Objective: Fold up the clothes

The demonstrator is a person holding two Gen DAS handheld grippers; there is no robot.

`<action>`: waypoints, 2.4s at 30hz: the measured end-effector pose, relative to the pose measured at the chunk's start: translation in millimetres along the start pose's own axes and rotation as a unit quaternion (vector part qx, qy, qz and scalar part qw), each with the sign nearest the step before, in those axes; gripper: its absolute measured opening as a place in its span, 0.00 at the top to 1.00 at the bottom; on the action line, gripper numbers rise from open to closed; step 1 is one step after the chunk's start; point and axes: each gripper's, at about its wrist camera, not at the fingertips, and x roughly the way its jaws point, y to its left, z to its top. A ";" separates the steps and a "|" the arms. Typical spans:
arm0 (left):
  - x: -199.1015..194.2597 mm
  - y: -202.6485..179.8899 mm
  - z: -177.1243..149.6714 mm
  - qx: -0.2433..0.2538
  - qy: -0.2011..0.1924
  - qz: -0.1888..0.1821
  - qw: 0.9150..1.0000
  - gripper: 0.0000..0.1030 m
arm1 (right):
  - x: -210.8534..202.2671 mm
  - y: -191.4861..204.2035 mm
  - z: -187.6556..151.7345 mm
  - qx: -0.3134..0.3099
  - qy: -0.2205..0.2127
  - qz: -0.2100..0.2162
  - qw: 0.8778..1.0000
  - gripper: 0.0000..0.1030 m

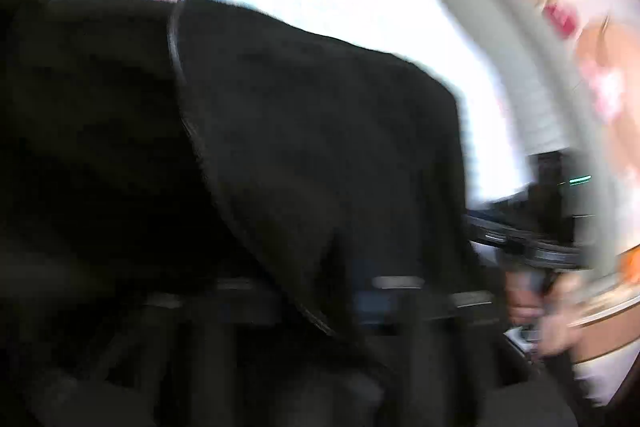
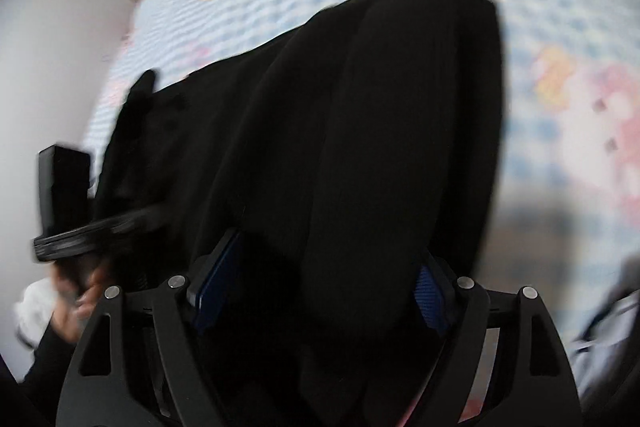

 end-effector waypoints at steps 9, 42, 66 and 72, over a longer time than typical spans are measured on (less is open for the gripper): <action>-45.1 36.5 -25.2 -0.036 -0.007 0.019 0.999 0.50 | -66.8 -19.9 -46.7 -0.022 -0.058 -0.161 0.985 0.69; -46.7 -82.2 -268.5 -0.072 -0.074 -0.115 0.988 0.57 | -111.2 8.7 -328.6 0.135 -0.093 0.016 0.986 0.52; -132.7 -8.8 -392.0 -0.219 -0.155 0.126 0.955 0.27 | -53.5 134.6 -390.1 0.023 -0.075 0.025 0.997 0.37; -144.5 0.1 -398.0 -0.216 -0.201 0.163 0.942 0.24 | -90.5 181.0 -397.6 -0.076 -0.160 -0.073 0.981 0.38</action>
